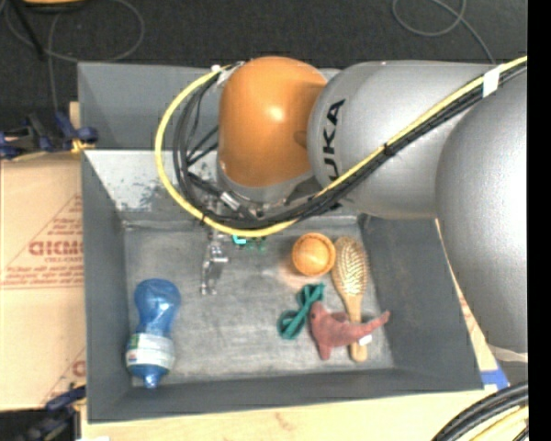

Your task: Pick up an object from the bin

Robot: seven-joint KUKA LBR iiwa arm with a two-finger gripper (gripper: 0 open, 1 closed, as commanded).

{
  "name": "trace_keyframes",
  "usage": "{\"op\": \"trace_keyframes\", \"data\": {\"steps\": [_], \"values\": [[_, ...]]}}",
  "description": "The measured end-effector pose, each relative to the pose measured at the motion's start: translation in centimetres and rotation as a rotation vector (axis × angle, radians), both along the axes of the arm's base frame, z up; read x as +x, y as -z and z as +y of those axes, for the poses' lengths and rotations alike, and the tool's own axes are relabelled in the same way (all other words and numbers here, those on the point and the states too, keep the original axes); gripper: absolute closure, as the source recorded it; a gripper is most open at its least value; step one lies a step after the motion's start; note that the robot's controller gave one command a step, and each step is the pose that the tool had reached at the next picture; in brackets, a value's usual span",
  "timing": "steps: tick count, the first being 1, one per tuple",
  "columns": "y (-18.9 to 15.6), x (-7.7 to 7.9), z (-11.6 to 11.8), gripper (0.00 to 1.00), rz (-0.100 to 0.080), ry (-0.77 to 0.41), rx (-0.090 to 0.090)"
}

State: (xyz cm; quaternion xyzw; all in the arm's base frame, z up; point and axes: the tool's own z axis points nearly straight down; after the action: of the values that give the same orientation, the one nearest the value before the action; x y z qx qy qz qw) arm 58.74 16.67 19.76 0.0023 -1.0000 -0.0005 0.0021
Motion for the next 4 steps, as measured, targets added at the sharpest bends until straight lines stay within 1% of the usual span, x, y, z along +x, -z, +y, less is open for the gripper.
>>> {"op": "trace_keyframes", "data": {"steps": [1,2,3,4], "values": [[-0.4,0.1,-0.1,0.0,-0.006,0.004,0.001],[4.2,-1.0,2.0,0.0,-0.01,-0.152,-0.001],[5.0,-1.7,4.5,0.0,-0.007,-0.544,0.0],[4.7,-3.2,6.4,0.0,-0.007,-0.408,0.002]]}}
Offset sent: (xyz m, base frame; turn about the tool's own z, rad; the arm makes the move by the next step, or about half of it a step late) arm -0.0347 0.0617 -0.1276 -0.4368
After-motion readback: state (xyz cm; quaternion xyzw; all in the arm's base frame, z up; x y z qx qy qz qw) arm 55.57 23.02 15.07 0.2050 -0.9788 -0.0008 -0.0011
